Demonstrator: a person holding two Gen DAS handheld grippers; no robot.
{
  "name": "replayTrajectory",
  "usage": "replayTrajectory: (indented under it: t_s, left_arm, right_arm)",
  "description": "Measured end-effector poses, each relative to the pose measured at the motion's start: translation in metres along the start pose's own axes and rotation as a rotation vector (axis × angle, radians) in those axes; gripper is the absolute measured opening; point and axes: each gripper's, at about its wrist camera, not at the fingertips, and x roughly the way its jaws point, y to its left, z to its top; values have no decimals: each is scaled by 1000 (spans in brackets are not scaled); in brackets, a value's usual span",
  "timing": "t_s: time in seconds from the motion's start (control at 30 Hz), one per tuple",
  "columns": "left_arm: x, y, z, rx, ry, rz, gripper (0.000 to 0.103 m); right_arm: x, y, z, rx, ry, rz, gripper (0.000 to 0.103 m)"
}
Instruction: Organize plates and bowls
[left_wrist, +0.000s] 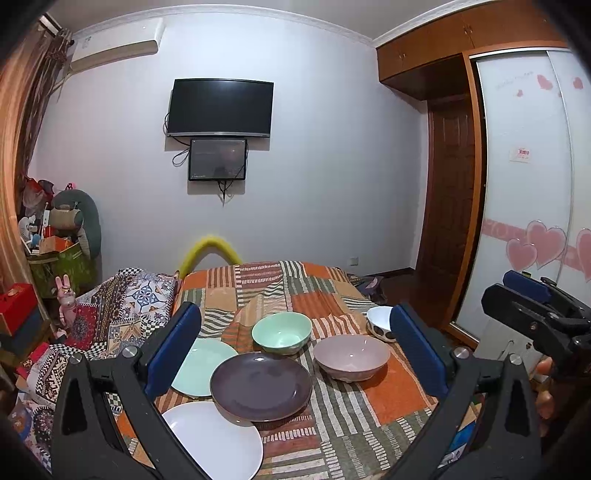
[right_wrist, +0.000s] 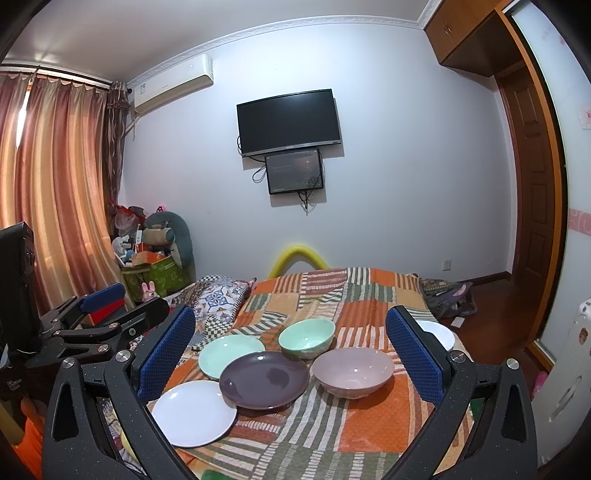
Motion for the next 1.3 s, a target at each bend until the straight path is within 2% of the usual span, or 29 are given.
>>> replayTrajectory:
  t_s: [1.3]
  left_arm:
    - [1,0,-2,-7,2,-1,103]
  right_arm:
    - [3,0,-5,3,11,6,103]
